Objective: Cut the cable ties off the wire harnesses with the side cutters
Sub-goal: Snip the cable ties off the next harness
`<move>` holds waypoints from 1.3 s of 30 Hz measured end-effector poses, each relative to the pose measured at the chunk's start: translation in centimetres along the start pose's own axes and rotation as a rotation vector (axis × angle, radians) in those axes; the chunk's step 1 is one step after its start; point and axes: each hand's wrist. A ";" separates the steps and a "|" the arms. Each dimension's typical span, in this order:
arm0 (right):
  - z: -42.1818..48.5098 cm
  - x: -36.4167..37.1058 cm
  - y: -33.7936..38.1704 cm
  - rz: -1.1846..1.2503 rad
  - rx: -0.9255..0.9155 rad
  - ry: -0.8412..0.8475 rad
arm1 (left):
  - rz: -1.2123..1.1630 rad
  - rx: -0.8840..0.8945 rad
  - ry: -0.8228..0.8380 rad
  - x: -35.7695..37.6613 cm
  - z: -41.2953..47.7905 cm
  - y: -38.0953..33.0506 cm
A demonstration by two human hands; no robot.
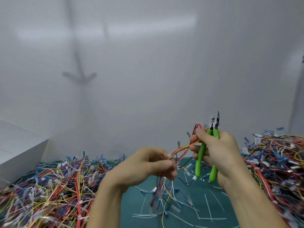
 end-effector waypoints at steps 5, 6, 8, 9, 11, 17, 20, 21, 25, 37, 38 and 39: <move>0.3 -0.3 -0.1 -0.145 0.062 0.047 | 0.125 0.038 -0.359 -0.9 0.4 0.1; 0.3 -0.4 -0.2 -0.208 0.069 0.054 | 0.110 0.060 -0.439 -1.1 0.4 0.1; 0.2 -0.3 -0.4 -0.376 0.069 0.054 | 0.082 0.094 -0.570 -1.5 0.4 0.0; 0.1 -0.3 -0.5 -0.476 0.059 0.047 | 0.089 0.104 -0.612 -1.7 0.3 -0.1; -0.3 -0.1 -0.5 -0.691 0.007 0.019 | 0.140 0.120 -0.654 -2.0 0.2 -0.1; -1.2 0.1 -0.1 -1.009 -0.297 0.059 | 0.188 0.133 -0.737 -2.1 0.0 -0.5; -1.3 0.0 0.1 -1.104 -0.440 0.103 | 0.239 0.137 -0.708 -2.2 -0.2 -0.8; -1.4 0.0 0.1 -1.113 -0.472 0.115 | 0.262 0.132 -0.693 -2.2 -0.3 -0.9; -1.4 0.3 -0.1 -1.133 -0.584 0.105 | 0.343 0.120 -0.602 -2.2 -0.5 -1.4; -1.0 -0.1 -0.2 -1.196 -0.634 0.077 | 0.472 0.151 -0.470 -1.2 -0.6 -2.4; -1.0 0.0 -0.2 -1.199 -0.634 0.075 | 0.479 0.151 -0.470 -1.2 -0.6 -2.4; -1.1 0.0 -0.2 -1.203 -0.633 0.074 | 0.485 0.151 -0.470 -1.2 -0.6 -2.4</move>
Point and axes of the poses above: each hand's wrist, its own z-axis towards the middle knuckle, its own x-axis out of the palm, y = z × x, and after that the axes turned 11 degrees about x, right-handed
